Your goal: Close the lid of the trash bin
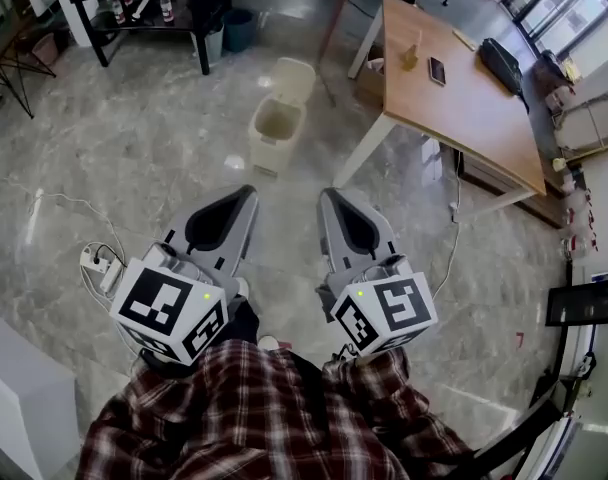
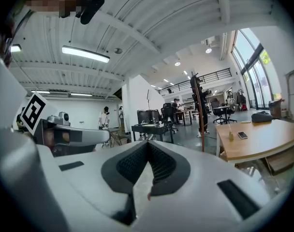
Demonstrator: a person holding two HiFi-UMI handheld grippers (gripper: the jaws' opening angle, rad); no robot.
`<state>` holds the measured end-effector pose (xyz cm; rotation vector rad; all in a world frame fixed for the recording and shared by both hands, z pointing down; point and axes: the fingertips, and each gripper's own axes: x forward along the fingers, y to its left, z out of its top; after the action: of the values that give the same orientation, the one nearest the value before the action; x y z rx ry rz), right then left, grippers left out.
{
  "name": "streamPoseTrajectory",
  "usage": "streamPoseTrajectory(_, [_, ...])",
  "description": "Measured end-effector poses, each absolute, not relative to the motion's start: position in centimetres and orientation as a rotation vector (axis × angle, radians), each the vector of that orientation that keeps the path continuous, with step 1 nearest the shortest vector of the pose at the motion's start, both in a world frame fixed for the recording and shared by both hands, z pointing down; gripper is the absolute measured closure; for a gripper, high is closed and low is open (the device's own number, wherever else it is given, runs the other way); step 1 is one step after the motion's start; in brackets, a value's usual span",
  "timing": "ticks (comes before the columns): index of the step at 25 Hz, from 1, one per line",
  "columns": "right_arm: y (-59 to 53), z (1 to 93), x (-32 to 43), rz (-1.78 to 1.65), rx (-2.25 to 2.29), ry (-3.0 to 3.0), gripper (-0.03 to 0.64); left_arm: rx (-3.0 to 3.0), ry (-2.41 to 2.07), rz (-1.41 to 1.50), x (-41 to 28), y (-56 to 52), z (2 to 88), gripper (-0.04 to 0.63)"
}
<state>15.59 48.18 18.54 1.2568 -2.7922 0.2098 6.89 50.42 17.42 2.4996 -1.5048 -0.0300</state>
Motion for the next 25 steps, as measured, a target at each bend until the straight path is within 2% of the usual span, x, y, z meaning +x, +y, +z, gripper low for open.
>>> streamPoseTrajectory(12, [36.8, 20.1, 10.3, 0.264, 1.377, -2.711, 0.606, 2.546, -1.349, -0.014, 2.0, 37.9, 19.0, 0.585])
streamPoseTrajectory(25, [26.3, 22.7, 11.2, 0.33, 1.375, -2.632, 0.606, 2.469, -1.327, -0.033, 1.7, 27.1, 21.4, 0.584])
